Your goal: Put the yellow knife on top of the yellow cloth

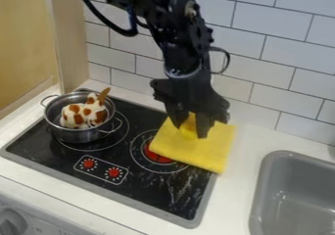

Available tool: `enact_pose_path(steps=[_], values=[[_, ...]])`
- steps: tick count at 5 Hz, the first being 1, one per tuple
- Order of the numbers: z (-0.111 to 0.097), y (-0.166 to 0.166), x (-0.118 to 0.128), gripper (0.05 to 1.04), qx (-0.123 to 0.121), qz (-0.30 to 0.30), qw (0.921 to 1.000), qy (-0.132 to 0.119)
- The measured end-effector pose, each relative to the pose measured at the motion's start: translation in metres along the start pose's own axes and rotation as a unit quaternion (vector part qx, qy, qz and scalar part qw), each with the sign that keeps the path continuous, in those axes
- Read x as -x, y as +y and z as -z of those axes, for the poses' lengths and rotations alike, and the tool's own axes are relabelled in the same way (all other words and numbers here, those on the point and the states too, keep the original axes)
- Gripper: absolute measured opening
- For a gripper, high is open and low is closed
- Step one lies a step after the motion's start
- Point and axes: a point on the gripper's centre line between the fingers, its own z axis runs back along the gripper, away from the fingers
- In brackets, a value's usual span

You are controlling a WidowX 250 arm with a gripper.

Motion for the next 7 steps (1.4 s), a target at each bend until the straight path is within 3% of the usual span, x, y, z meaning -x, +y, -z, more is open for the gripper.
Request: enact_pose_path(steps=[1, 3, 4, 5, 6, 7], values=[[0.011, -0.009, -0.014, 0.467, 0.008, 0.015, 0.9999, 0.002], [0.031, -0.016, -0.013, 0.467, 0.015, 0.037, 0.9989, 0.026], [0.031, -0.016, -0.013, 0.520, 0.016, 0.035, 0.9989, 0.028], [0.030, -0.019, -0.008, 0.838, 0.024, 0.039, 0.9980, 0.044], [0.030, -0.019, -0.009, 1.030, 0.025, 0.037, 0.9980, 0.044], [0.027, -0.018, -0.011, 1.005, 0.021, 0.033, 0.9985, 0.039]])
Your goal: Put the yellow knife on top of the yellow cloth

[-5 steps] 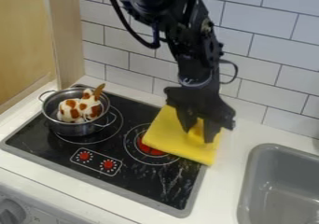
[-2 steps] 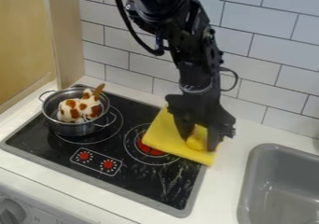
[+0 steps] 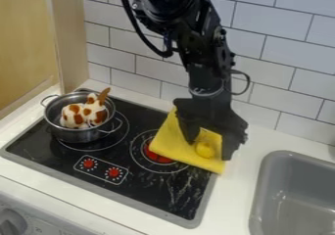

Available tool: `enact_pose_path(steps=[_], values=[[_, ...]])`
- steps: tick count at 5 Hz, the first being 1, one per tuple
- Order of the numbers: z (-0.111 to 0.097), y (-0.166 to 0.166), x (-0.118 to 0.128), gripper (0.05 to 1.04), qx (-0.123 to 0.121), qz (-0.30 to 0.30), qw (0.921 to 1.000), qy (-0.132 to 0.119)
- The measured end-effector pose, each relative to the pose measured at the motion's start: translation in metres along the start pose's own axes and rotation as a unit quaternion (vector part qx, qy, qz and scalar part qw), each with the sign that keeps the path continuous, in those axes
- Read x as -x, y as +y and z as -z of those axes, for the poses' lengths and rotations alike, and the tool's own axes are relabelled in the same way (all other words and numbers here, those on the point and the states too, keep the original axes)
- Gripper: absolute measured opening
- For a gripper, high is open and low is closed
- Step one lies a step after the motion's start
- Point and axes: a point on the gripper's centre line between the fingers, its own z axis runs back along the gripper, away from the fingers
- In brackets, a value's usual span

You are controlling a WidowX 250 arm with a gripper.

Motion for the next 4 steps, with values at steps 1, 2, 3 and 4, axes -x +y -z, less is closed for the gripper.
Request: enact_pose_path(steps=[1, 2, 3, 4], values=[[-0.021, 0.001, -0.006, 0.997, -0.007, 0.001, 0.9995, -0.032], [-0.034, 0.001, -0.004, 0.999, -0.012, 0.005, 0.9988, -0.046], [-0.059, 0.000, -0.004, 0.999, -0.016, 0.008, 0.9966, -0.080], [-0.060, 0.001, -0.003, 0.999, -0.016, 0.007, 0.9967, -0.079]])
